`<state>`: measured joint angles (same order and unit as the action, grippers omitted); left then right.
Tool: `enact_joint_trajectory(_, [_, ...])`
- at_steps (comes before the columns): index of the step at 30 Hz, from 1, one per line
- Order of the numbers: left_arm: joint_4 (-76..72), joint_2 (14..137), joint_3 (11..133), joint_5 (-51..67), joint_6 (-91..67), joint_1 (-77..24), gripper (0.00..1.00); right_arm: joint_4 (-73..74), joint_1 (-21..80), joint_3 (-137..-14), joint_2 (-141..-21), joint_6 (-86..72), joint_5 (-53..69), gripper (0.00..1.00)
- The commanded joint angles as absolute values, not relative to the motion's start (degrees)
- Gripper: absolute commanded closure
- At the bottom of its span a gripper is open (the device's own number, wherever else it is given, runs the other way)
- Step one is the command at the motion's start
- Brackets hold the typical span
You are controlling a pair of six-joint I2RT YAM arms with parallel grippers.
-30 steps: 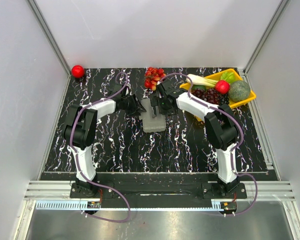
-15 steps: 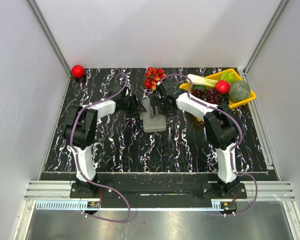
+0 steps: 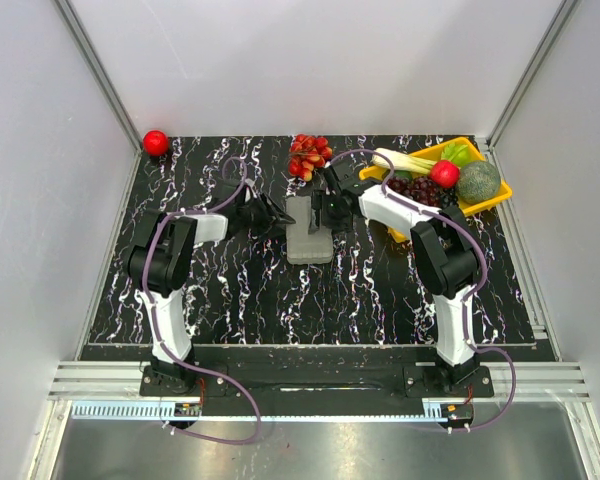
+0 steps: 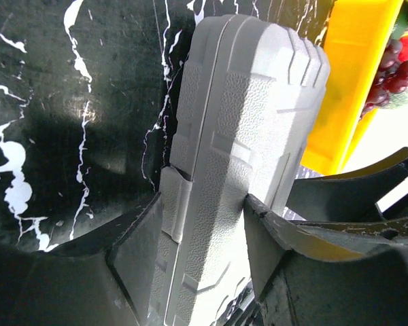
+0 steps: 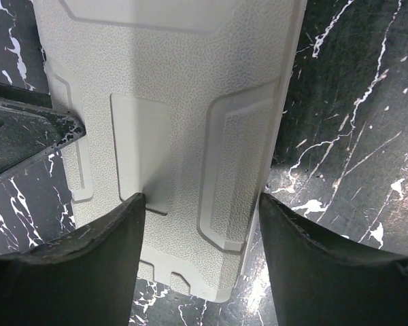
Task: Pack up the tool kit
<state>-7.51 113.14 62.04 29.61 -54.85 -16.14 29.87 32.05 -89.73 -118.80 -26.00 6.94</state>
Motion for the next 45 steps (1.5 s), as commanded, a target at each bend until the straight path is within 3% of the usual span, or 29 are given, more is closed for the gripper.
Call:
enact_joint_trajectory(1, [-18.0,116.98,58.63,33.22,-59.05,-18.46,0.48,26.89,33.92,-88.15,-122.43,-27.6,12.57,0.33])
enact_joint_trajectory(16, [-32.7,117.43,52.91,37.62,-68.03,-18.37,0.49,27.33,33.84,-90.17,-123.93,-28.12,15.12,0.36])
enact_joint_trajectory(21, [-21.64,112.25,54.93,33.23,-61.1,-15.92,0.44,30.84,33.92,-93.59,-122.61,-27.69,9.42,0.31])
enact_joint_trajectory(24, [-13.74,107.33,56.51,28.93,-55.83,-14.07,0.38,32.34,33.75,-96.49,-121.12,-26.98,4.85,0.22])
enact_joint_trajectory(28, [-0.11,100.92,60.12,23.48,-46.87,-12.4,0.12,33.83,33.93,-99.57,-118.22,-24.7,-2.09,0.11])
enact_joint_trajectory(31, [8.41,93.89,60.29,17.15,-41.07,-11.69,0.01,35.68,33.84,-101.51,-115.5,-23.21,-7.72,0.05])
enact_joint_trajectory(37, [24.41,77.46,60.29,7.04,-31.39,-11.16,0.01,38.23,33.84,-98.8,-106.63,-23.03,-15.37,0.01])
enact_joint_trajectory(45, [39.89,53.12,58.89,6.51,-24.35,-11.07,0.01,40.43,33.84,-85.71,-85.37,-25.75,-23.36,0.01])
